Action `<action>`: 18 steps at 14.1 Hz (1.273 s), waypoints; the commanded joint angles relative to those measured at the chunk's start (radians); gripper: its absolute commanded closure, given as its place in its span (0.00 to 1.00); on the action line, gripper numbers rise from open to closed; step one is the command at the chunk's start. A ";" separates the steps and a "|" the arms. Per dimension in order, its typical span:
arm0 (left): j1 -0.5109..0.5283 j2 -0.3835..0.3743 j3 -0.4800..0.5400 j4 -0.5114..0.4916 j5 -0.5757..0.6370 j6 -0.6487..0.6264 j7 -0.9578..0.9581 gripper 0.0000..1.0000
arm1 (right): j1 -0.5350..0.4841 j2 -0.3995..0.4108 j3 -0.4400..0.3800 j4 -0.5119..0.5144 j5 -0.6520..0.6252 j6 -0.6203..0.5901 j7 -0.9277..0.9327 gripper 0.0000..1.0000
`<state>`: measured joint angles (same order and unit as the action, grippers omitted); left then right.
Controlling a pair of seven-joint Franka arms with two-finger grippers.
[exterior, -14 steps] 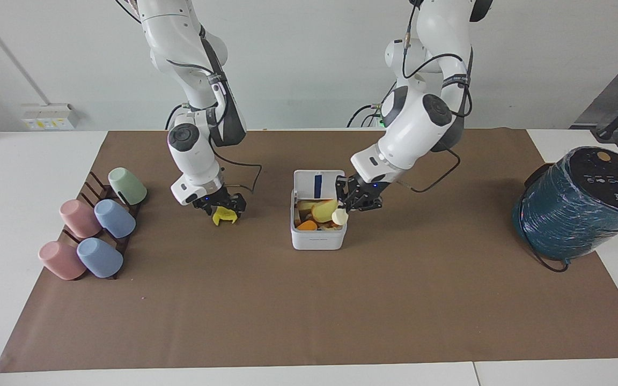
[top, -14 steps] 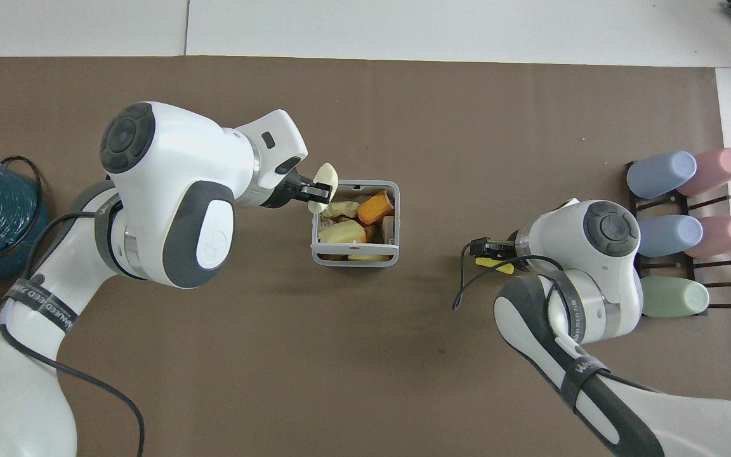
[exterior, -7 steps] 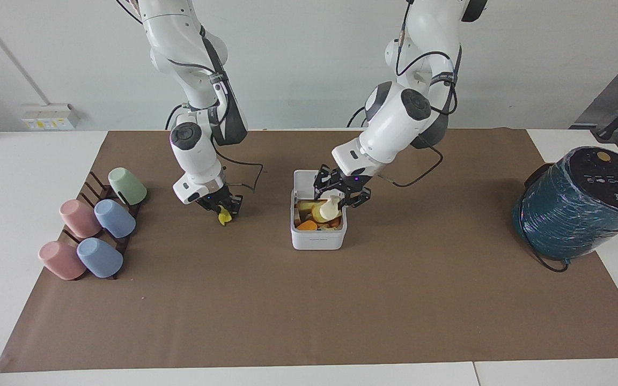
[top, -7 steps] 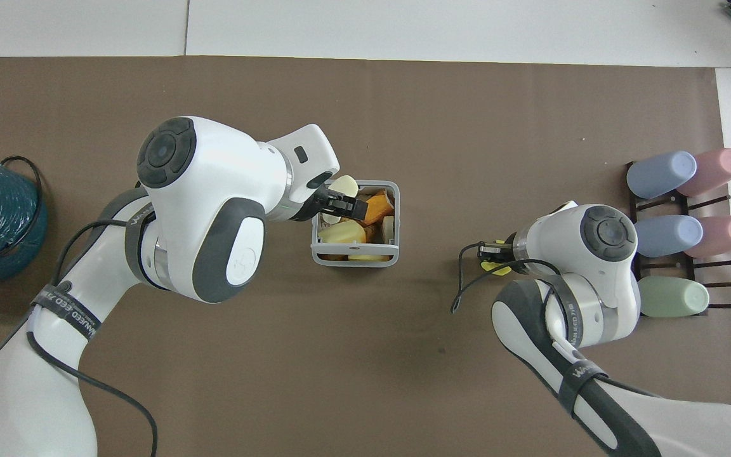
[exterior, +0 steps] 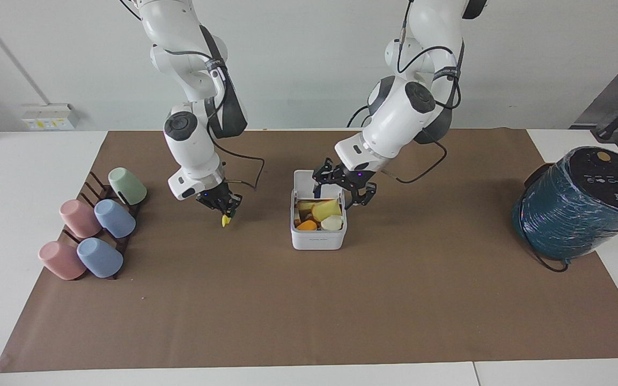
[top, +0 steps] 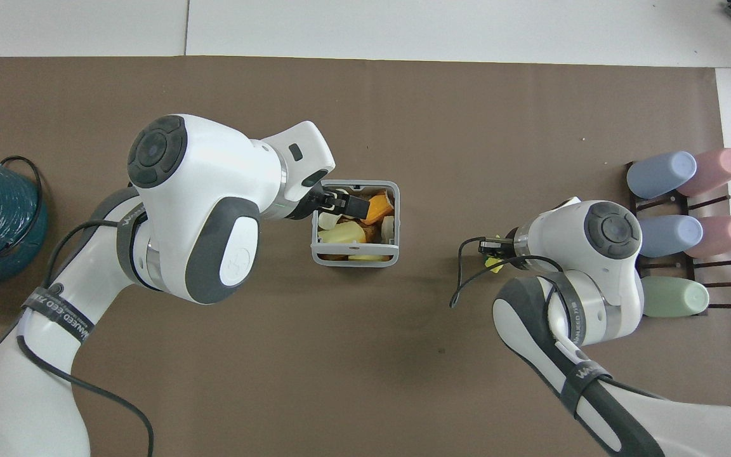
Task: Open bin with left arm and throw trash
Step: 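Grasp the yellow tape with the right gripper while the left gripper withdraws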
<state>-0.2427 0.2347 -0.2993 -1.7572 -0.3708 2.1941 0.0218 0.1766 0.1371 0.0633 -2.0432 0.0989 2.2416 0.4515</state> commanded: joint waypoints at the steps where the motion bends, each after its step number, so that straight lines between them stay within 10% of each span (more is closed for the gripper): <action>1: 0.014 -0.054 0.035 -0.004 0.096 -0.095 -0.036 0.00 | 0.023 0.035 0.010 0.150 0.065 -0.076 0.094 1.00; 11: 0.181 -0.261 0.046 -0.005 0.340 -0.418 -0.034 0.00 | 0.218 0.153 0.010 0.287 0.378 0.156 0.404 0.97; 14: 0.213 -0.288 0.048 -0.002 0.368 -0.461 -0.033 0.00 | 0.265 0.170 0.010 0.261 0.389 0.167 0.427 0.74; 18: 0.205 -0.291 0.153 0.019 0.369 -0.479 -0.025 0.00 | 0.267 0.161 0.010 0.241 0.386 0.164 0.427 0.08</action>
<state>-0.0199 -0.0488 -0.1968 -1.7537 -0.0224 1.7444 0.0008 0.4496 0.3115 0.0708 -1.7882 0.4636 2.4004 0.8743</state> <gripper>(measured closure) 0.000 0.419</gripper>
